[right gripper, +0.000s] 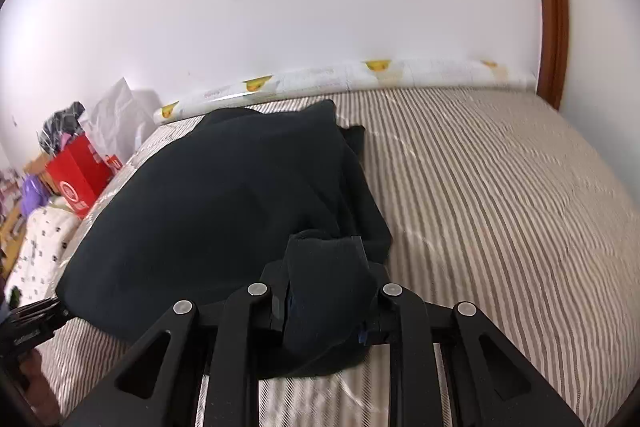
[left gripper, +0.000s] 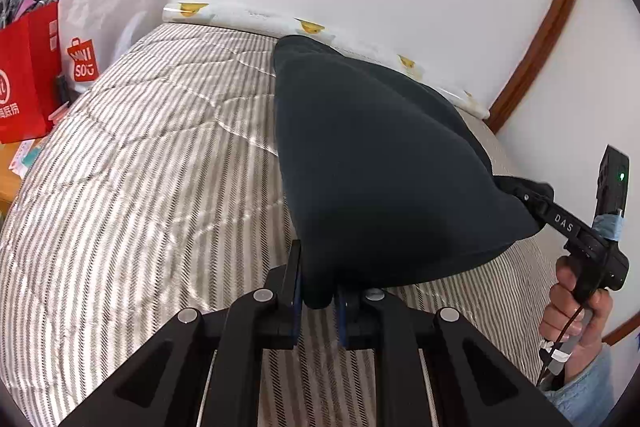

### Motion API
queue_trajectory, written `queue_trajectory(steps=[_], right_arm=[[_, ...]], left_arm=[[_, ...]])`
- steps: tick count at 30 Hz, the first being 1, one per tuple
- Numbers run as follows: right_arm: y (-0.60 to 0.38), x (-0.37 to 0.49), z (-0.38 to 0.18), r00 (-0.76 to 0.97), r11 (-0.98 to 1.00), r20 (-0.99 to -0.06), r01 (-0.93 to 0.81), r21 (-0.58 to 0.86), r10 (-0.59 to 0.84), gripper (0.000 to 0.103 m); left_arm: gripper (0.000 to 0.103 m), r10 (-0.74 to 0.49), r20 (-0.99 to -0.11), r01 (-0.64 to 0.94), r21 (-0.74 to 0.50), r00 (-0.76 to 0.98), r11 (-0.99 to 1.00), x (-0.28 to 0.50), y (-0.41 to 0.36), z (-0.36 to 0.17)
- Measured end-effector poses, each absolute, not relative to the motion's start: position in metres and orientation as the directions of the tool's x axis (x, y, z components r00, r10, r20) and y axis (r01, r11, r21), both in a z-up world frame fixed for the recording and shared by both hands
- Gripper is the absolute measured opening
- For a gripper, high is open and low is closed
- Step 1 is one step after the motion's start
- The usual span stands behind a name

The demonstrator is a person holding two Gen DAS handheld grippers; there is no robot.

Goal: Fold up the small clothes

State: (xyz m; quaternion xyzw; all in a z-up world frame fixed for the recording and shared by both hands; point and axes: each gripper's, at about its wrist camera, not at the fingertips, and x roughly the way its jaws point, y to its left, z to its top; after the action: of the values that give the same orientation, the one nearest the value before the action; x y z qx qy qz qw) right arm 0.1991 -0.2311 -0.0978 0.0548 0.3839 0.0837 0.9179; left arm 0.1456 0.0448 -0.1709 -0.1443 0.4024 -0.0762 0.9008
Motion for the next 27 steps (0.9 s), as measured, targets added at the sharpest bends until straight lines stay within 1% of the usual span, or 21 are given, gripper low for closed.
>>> queue_trajectory(steps=[4, 8, 10, 12, 14, 16, 18, 22, 24, 25, 26, 27], right_arm=[[-0.232, 0.187, -0.102, 0.687, 0.984, -0.704, -0.125, 0.131, 0.181, 0.023], [-0.237, 0.175, -0.093, 0.684, 0.984, -0.709, -0.145, 0.099, 0.172, 0.029], [-0.245, 0.167, -0.084, 0.695, 0.985, -0.699, -0.143, 0.098, 0.170, 0.032], [-0.253, 0.160, -0.072, 0.719, 0.989, -0.678, -0.123, 0.086, 0.149, 0.032], [-0.256, 0.159, -0.059, 0.734, 0.987, -0.660, -0.131, 0.091, 0.158, 0.034], [-0.252, 0.165, -0.055, 0.731, 0.979, -0.652, -0.167, 0.113, 0.200, 0.034], [-0.245, 0.176, -0.060, 0.705, 0.971, -0.670, -0.200, 0.131, 0.235, 0.034], [-0.233, 0.204, -0.084, 0.637, 0.965, -0.725, -0.195, 0.177, 0.262, 0.034], [-0.231, 0.213, -0.095, 0.624, 0.967, -0.739, -0.179, 0.184, 0.256, 0.028], [-0.231, 0.216, -0.098, 0.617, 0.967, -0.744, -0.180, 0.183, 0.256, 0.015], [-0.231, 0.216, -0.097, 0.621, 0.963, -0.737, -0.192, 0.187, 0.267, 0.007], [-0.233, 0.212, -0.094, 0.640, 0.961, -0.717, -0.201, 0.190, 0.276, 0.006]], left_arm=[[0.014, -0.226, -0.724, 0.008, -0.291, 0.651, 0.957, 0.143, 0.039, -0.170], [0.016, -0.221, -0.755, 0.000, -0.281, 0.617, 0.960, 0.136, 0.040, -0.169], [0.016, -0.232, -0.765, 0.012, -0.282, 0.600, 0.959, 0.128, 0.042, -0.169], [0.018, -0.242, -0.765, 0.027, -0.282, 0.597, 0.959, 0.117, 0.044, -0.167], [0.021, -0.251, -0.755, 0.043, -0.284, 0.606, 0.958, 0.107, 0.045, -0.162], [0.026, -0.256, -0.735, 0.055, -0.286, 0.627, 0.957, 0.099, 0.045, -0.155], [0.028, -0.252, -0.717, 0.061, -0.281, 0.650, 0.958, 0.096, 0.046, -0.147], [0.038, -0.257, -0.679, 0.064, -0.296, 0.687, 0.953, 0.098, 0.053, -0.128], [0.044, -0.262, -0.667, 0.063, -0.307, 0.697, 0.950, 0.102, 0.056, -0.122], [0.046, -0.261, -0.664, 0.062, -0.308, 0.701, 0.949, 0.106, 0.057, -0.120], [0.046, -0.259, -0.664, 0.061, -0.306, 0.702, 0.950, 0.110, 0.057, -0.119], [0.046, -0.253, -0.668, 0.057, -0.301, 0.700, 0.952, 0.113, 0.057, -0.119]])
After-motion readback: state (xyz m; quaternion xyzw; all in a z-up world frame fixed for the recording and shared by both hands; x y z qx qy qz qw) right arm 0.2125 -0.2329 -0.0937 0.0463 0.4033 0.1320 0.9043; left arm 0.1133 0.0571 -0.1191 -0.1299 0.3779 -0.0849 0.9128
